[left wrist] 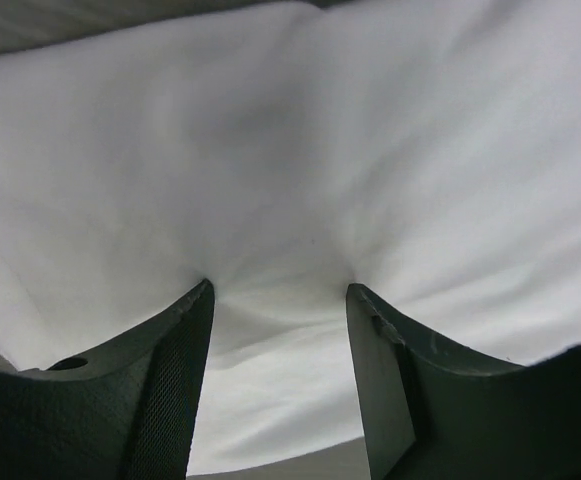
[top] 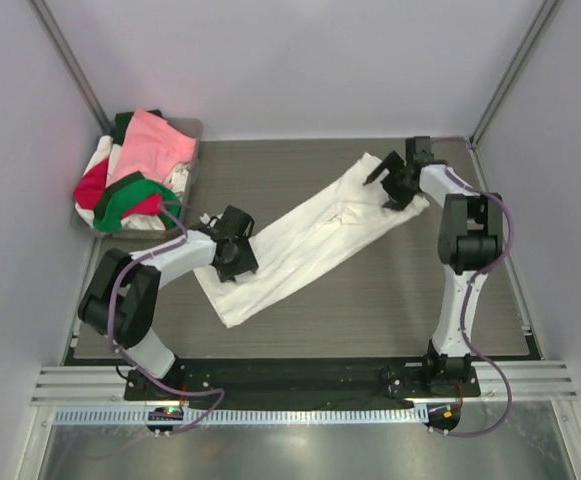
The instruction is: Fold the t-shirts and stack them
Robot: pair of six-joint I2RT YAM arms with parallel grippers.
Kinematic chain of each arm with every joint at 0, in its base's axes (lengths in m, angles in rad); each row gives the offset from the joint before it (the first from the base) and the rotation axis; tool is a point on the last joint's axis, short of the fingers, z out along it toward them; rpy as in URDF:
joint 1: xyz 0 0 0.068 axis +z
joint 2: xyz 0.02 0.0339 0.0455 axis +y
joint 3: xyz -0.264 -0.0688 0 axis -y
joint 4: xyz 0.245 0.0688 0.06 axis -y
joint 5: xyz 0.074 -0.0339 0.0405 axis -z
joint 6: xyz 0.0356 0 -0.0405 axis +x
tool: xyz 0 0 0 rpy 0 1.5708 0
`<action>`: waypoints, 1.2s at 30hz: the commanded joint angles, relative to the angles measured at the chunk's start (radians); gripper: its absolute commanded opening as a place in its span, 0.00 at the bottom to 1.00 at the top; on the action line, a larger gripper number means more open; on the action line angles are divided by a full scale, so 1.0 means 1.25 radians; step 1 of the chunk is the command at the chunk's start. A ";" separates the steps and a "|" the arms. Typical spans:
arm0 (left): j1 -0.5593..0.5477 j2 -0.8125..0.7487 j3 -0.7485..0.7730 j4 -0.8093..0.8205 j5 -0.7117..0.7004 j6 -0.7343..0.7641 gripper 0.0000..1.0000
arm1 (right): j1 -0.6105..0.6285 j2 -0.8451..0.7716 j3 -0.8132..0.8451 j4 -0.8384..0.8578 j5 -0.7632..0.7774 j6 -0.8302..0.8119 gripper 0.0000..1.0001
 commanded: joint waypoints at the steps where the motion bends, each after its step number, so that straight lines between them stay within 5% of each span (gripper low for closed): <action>1: -0.091 0.006 -0.158 0.050 0.205 -0.157 0.58 | 0.066 0.191 0.180 0.007 -0.018 -0.058 0.93; 8: -0.352 0.019 -0.168 0.239 0.318 -0.398 0.59 | 0.172 0.538 0.750 -0.024 -0.122 -0.030 0.92; 11: -0.384 0.017 -0.151 0.234 0.301 -0.414 0.59 | 0.185 0.623 0.829 0.004 -0.125 0.017 0.92; 20: -0.389 0.031 -0.106 0.207 0.285 -0.378 0.59 | 0.193 0.573 0.733 0.120 -0.165 0.021 0.92; 25: -0.398 -0.019 0.074 -0.008 0.154 -0.299 0.60 | 0.190 0.475 0.734 0.120 -0.174 0.003 0.99; 31: -0.401 -0.154 0.151 -0.162 0.015 -0.250 0.62 | 0.185 0.300 0.726 0.117 -0.201 0.012 1.00; 36: -0.400 -0.304 0.126 -0.216 -0.096 -0.208 0.59 | 0.201 0.051 0.435 0.044 -0.094 -0.055 1.00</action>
